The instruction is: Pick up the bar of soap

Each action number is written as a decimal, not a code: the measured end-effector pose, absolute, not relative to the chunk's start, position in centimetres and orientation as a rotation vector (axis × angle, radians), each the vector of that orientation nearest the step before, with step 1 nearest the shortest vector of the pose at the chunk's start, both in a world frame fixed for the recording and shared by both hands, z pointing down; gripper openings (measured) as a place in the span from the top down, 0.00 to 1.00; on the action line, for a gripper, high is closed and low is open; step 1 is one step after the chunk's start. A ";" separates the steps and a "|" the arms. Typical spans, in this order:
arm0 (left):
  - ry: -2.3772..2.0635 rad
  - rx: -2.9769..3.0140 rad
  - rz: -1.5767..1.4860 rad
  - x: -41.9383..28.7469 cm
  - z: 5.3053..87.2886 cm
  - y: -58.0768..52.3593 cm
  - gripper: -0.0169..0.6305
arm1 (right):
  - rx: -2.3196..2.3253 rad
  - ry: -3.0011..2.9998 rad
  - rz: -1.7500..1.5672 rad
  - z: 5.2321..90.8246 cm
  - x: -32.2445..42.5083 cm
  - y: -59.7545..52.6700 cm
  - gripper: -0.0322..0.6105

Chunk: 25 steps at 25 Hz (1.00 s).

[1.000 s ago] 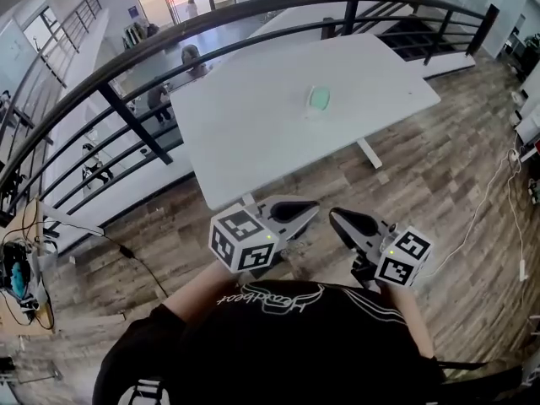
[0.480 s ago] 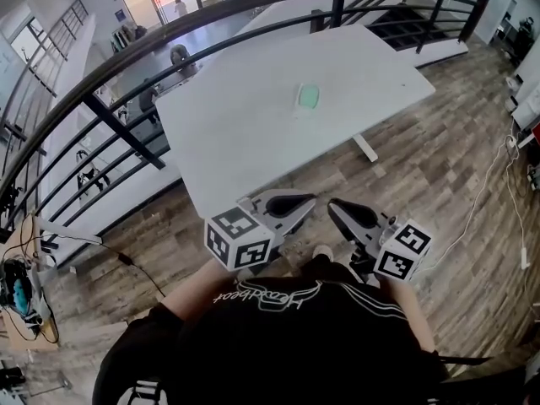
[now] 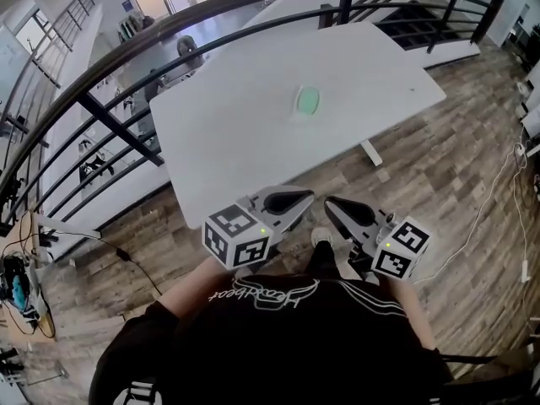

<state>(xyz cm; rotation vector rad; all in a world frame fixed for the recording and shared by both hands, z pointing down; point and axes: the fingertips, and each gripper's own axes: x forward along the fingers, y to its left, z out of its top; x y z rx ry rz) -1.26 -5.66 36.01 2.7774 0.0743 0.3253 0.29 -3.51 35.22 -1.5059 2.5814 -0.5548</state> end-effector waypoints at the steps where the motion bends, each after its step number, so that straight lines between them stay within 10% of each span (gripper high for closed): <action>1: 0.064 2.779 0.327 -0.4 36.1 -6.3 0.96 | -1.501 2.582 -0.554 35.2 1.2 -4.2 0.92; 25: -0.249 2.715 0.365 18.5 37.1 -22.1 0.96 | -1.219 2.666 -0.622 35.1 20.7 -20.2 0.92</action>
